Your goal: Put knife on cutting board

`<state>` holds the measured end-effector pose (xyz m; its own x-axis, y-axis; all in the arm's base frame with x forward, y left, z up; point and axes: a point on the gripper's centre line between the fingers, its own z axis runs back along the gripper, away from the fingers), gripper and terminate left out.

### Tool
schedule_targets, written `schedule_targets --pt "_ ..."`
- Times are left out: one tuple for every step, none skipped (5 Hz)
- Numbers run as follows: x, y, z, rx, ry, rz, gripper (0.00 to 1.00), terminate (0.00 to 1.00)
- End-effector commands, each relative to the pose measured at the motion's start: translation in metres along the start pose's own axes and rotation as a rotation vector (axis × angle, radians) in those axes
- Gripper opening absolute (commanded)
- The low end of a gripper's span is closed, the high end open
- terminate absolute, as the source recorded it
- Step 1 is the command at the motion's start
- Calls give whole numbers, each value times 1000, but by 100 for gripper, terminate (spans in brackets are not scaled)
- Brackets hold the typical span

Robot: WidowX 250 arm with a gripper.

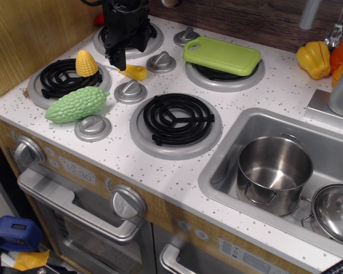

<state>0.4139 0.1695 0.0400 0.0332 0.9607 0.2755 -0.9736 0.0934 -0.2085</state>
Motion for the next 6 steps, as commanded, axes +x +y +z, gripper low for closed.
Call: schedule_targets --pt "13 -6 3 -46 3 1 100 0" --pt "14 -5 -2 -44 23 1 100 0" --pt "15 -4 -10 -42 43 6 100 0" --pt "18 -5 -17 -50 60 -1 100 0" --pt "20 -9 -24 -57 87 -1 100 0" --pt "21 -12 -25 -44 112 6 0 0"
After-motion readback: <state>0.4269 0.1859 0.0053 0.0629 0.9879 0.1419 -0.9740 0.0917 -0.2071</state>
